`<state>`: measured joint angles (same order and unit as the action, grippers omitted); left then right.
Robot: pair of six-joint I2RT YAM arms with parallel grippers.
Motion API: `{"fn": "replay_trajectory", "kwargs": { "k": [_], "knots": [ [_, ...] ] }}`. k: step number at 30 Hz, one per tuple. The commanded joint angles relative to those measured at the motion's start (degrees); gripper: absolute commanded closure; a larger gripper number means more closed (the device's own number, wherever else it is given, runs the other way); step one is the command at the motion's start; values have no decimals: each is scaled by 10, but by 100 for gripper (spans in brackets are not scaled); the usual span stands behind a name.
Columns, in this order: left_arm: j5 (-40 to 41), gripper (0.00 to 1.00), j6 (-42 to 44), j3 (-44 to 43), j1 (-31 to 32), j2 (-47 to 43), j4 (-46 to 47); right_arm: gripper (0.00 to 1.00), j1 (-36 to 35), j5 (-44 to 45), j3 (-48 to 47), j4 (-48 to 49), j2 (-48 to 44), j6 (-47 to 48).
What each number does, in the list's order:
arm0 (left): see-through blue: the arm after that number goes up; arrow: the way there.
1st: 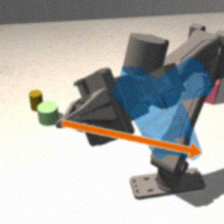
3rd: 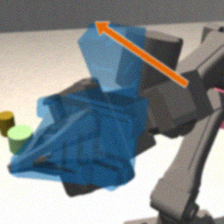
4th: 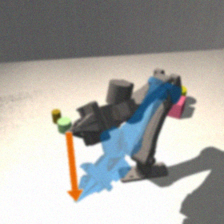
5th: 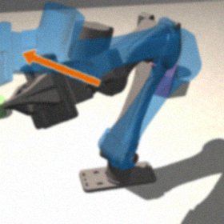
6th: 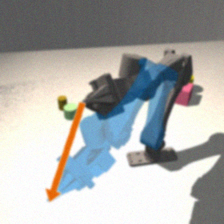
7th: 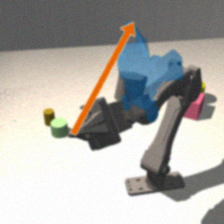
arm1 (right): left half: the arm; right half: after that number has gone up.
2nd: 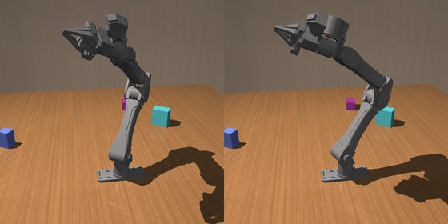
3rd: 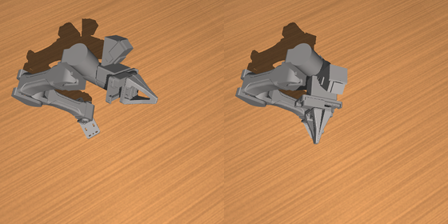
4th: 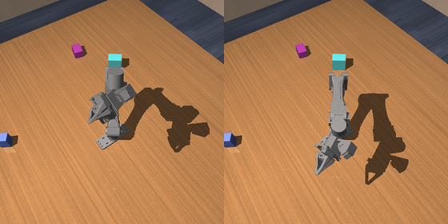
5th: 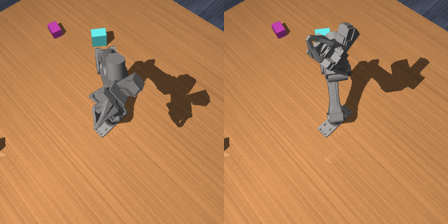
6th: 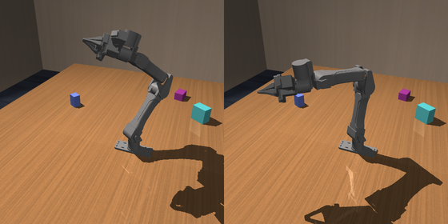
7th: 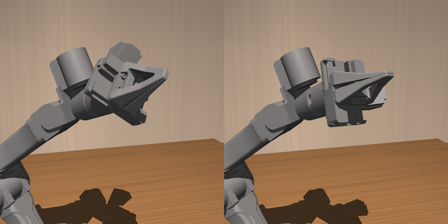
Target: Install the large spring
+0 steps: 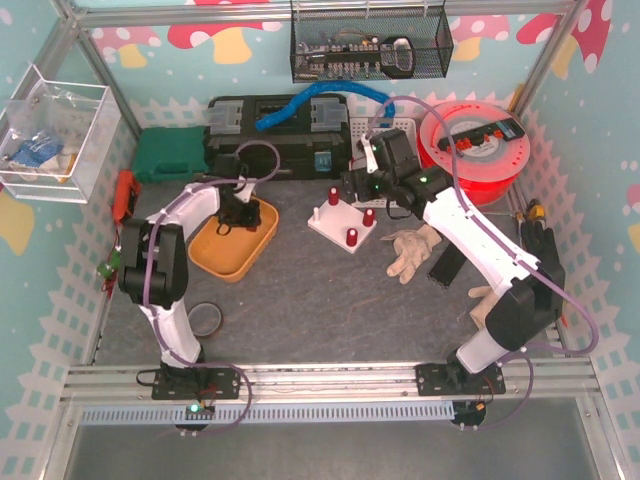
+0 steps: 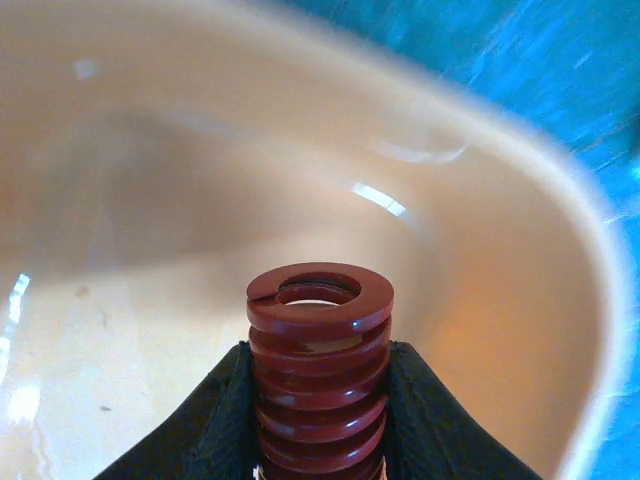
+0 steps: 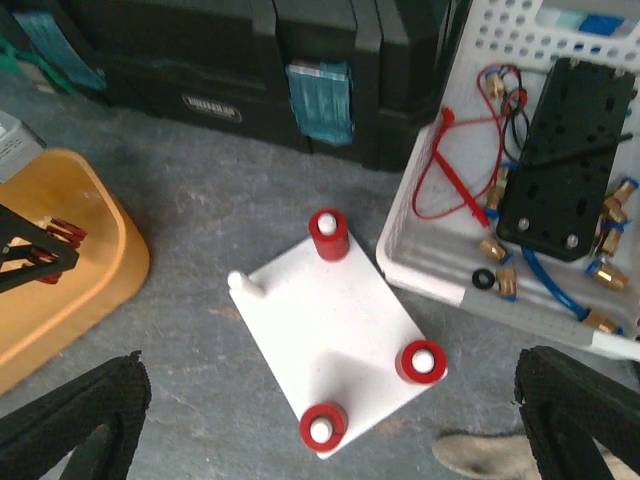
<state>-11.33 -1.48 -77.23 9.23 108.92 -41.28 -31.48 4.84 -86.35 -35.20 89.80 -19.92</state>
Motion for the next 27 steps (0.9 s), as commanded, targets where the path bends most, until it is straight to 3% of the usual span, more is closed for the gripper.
{"fn": "replay_trajectory", "kwargs": {
  "k": [1,10,19,27],
  "knots": [
    [-39,80,-9,-55,1,-59,13,1,14,-22,-44,-5,-8,-8],
    [-163,83,-26,-24,18,-136,148,3,22,-113,-89,-14,23,-9],
    [-160,87,104,116,121,-239,334,19,27,-287,-158,-43,87,1],
    [-180,88,152,188,163,-293,475,30,27,-404,-214,-101,138,28]
  ]
}}
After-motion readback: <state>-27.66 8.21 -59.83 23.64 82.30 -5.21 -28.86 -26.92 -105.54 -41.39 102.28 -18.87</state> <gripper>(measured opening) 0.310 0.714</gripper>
